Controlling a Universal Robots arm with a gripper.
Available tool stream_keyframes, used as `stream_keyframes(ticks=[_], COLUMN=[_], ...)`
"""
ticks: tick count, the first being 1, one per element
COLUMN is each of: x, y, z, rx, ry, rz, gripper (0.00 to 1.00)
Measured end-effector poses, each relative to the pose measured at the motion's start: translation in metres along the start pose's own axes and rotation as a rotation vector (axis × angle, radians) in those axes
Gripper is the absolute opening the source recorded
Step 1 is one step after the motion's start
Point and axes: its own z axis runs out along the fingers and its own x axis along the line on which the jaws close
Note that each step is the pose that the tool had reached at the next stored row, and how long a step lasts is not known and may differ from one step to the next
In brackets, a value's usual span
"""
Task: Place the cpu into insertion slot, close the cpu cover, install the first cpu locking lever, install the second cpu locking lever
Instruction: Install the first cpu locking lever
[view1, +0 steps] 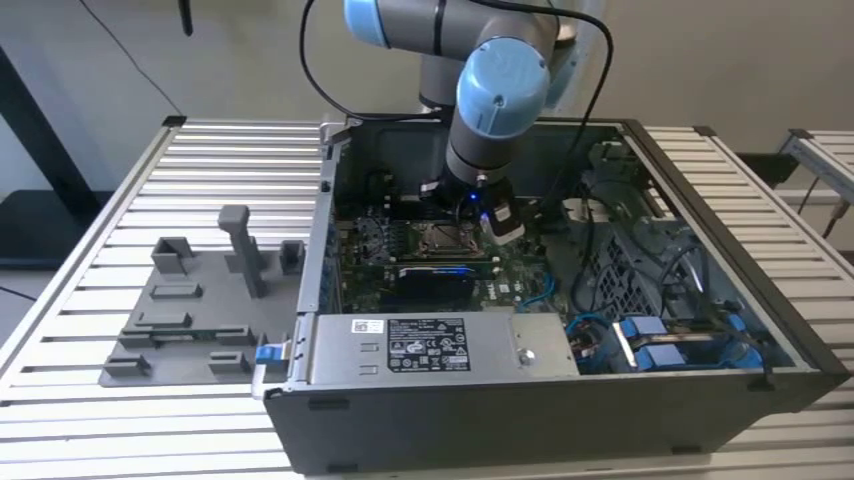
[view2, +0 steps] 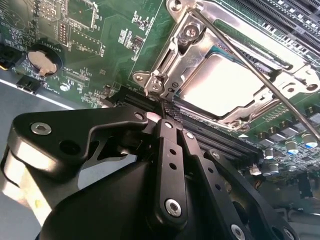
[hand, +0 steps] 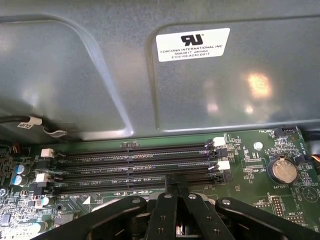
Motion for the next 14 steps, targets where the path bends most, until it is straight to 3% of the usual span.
stream_keyframes(ticks=[3, 8, 14], x=[0.0001, -0.0001, 0.0010], y=[-0.0001, 0.0002, 0.0037], z=[-0.0001, 0.0003, -0.0075], rx=[-0.0052, -0.0254, -0.0357], ry=[0.0002, 0.0004, -0.0006], rz=[0.001, 0.004, 0.009], gripper=[0.11, 0.11, 0.11])
